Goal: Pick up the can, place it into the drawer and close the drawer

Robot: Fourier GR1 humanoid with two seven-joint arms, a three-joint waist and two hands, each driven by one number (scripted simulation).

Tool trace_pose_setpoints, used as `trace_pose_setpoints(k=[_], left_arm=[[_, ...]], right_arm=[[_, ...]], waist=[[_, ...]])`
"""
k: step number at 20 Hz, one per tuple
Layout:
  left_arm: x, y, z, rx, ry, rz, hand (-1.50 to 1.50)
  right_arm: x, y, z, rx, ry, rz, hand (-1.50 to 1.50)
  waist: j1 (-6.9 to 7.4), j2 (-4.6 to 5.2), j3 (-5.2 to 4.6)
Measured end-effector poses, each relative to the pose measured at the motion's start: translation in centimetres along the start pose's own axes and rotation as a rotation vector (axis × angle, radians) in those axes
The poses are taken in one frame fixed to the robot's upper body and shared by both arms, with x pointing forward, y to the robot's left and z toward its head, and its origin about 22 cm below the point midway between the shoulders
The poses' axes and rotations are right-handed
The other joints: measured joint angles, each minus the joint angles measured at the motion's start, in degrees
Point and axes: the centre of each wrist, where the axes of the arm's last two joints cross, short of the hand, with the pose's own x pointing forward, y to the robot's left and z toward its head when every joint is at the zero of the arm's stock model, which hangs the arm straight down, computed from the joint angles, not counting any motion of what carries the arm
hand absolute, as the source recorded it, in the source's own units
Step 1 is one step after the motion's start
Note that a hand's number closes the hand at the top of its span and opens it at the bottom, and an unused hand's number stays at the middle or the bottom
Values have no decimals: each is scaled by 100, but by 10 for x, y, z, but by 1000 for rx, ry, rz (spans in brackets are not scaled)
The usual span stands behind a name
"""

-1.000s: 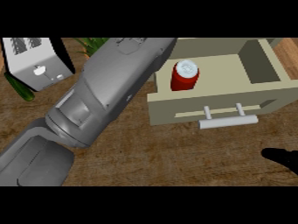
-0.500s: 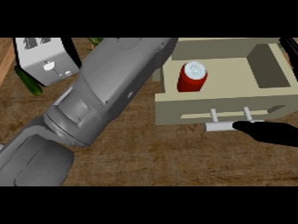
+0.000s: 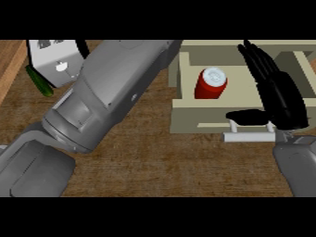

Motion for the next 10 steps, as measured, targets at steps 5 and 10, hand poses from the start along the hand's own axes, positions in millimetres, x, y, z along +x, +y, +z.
trace_pose_setpoints(k=[5,10], left_arm=[[2,12,-5,1,10,12,-150],[3,27,-10,17,10,9,-150]], right_arm=[[-5,34,-21,10,-7,76,-150],[-13,62,-42,-8,11,131,-150]], waist=[[90,-32,-3],[189,-58,-4]])
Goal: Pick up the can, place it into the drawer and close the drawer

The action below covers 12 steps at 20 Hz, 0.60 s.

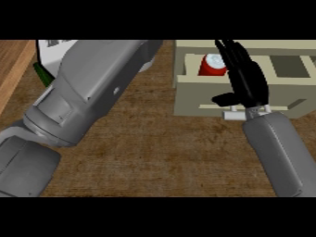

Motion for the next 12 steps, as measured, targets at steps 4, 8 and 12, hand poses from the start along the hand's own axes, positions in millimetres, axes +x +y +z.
trace_pose_setpoints(k=[4,8,12], left_arm=[[1,10,-2,7,7,-3,-150],[2,23,-5,9,11,-3,-150],[-2,40,-7,9,17,-4,-150]], right_arm=[[-5,17,-16,-39,29,43,-150],[-13,24,-29,-103,50,76,-150],[-6,28,-48,-140,59,100,-150]], waist=[[72,-4,0],[150,1,2],[230,-1,-1]])
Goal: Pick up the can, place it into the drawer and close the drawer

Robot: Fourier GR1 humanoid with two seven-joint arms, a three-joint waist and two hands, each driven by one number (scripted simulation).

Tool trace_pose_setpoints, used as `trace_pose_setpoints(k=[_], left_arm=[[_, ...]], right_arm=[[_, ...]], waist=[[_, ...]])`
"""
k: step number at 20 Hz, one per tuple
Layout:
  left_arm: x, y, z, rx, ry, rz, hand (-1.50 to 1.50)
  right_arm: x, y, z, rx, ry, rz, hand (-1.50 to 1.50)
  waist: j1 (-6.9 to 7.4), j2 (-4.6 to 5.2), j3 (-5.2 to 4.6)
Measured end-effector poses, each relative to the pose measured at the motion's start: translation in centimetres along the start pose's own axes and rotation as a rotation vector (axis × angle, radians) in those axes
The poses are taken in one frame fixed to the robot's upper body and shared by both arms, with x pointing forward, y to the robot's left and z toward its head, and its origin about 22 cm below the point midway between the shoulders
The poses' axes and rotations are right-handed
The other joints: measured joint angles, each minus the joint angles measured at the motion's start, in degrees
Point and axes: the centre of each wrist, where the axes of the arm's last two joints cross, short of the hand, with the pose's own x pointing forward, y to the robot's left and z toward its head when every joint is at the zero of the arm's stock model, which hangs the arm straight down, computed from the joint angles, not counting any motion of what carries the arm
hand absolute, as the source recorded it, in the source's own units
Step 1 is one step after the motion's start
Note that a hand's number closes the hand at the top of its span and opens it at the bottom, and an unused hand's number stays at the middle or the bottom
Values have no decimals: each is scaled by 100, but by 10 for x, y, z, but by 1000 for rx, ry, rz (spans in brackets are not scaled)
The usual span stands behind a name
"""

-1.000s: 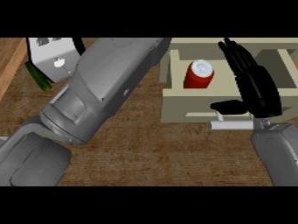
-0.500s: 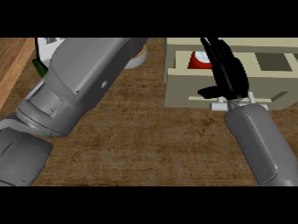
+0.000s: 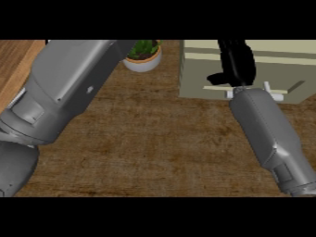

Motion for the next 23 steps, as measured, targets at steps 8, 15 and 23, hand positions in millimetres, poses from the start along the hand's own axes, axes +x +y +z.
trace_pose_setpoints(k=[8,15,23], left_arm=[[4,22,1,-5,-4,-8,-150],[-8,37,8,-19,5,-9,-150],[-11,59,14,-20,1,-6,-150]], right_arm=[[2,-10,-35,-28,10,45,-150],[2,-15,-47,0,10,51,-150],[4,-17,-53,6,-32,-44,-150]], waist=[[142,49,12],[226,86,34],[190,139,62]])
